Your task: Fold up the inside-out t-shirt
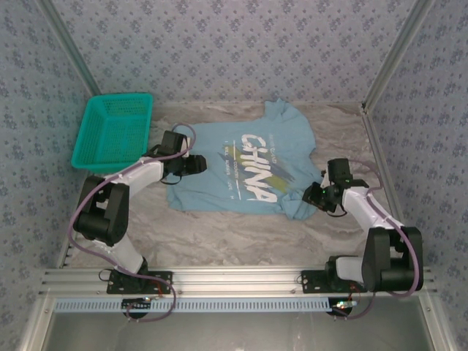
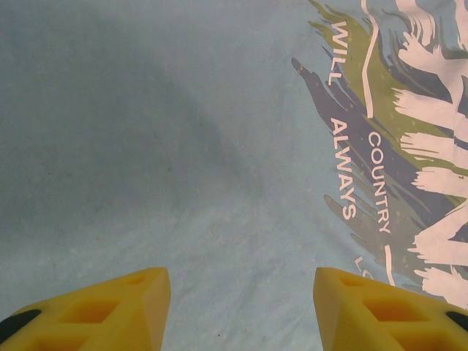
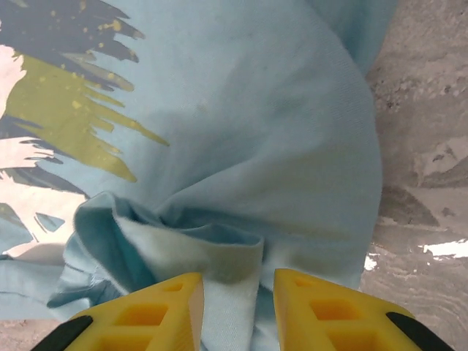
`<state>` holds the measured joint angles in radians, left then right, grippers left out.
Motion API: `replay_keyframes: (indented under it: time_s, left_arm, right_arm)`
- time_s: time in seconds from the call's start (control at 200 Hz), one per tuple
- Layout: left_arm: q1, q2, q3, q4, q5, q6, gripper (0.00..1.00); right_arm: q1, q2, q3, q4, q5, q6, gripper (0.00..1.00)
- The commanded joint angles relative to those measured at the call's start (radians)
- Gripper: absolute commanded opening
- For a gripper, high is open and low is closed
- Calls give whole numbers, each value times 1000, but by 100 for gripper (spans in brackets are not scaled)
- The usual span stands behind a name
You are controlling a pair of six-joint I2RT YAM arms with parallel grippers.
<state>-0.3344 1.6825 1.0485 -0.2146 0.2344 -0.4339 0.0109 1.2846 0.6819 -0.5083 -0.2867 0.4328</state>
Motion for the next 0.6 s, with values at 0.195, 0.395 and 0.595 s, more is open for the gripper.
replay_keyframes:
  time_s: [0.195, 0.395, 0.595]
  left_arm:
    - [-5, -33, 26, -26, -12, 21, 54]
    - [-5, -36, 24, -30, -17, 23, 54]
    - [-5, -37, 19, -28, -17, 21, 54]
  right_arm:
    - [-23, 39, -27, 95, -84, -24, 34]
    - [-23, 57, -35, 131, -128, -19, 33]
    - [-22, 54, -46, 143, -138, -19, 31]
